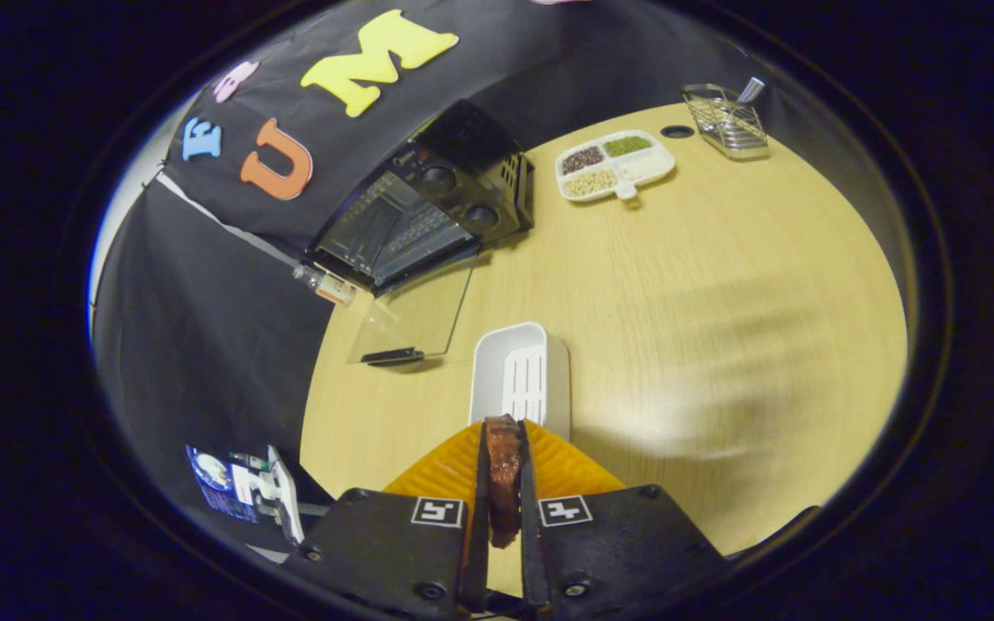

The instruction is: Open the toaster oven, put the food inside, and close the toaster oven door.

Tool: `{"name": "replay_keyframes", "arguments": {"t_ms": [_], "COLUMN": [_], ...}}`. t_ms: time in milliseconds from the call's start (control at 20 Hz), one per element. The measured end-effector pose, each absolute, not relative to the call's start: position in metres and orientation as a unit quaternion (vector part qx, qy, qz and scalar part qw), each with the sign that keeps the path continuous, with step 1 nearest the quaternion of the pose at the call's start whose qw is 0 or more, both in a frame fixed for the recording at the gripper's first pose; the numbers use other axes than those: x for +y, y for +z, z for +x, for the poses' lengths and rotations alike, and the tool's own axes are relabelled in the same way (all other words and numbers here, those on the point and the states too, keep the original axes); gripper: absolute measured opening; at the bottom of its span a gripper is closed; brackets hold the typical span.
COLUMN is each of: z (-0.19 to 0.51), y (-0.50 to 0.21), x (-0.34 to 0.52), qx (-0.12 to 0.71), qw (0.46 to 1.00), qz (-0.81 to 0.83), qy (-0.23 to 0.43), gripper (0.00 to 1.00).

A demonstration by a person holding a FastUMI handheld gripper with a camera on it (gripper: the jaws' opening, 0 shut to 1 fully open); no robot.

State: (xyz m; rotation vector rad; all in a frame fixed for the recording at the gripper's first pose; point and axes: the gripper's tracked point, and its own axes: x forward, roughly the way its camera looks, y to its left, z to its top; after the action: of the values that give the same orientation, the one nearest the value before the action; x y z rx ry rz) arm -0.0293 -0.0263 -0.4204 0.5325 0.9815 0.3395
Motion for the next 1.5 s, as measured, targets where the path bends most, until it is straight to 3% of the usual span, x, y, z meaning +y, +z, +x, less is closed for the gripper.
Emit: {"name": "replay_keyframes", "arguments": {"t_ms": [400,1200,1500], "z": [0.024,0.179,0.243], "y": [-0.357,-0.401,-0.410], "x": [0.034,0.163,0.185], "qx": [0.377,0.187,0.149], "qw": [0.859,0.820,0.810], "qz": [0.313,0.539,0.566], "qy": [0.148,0.041,-0.035], "gripper": [0.19,0.18,0.18]}}
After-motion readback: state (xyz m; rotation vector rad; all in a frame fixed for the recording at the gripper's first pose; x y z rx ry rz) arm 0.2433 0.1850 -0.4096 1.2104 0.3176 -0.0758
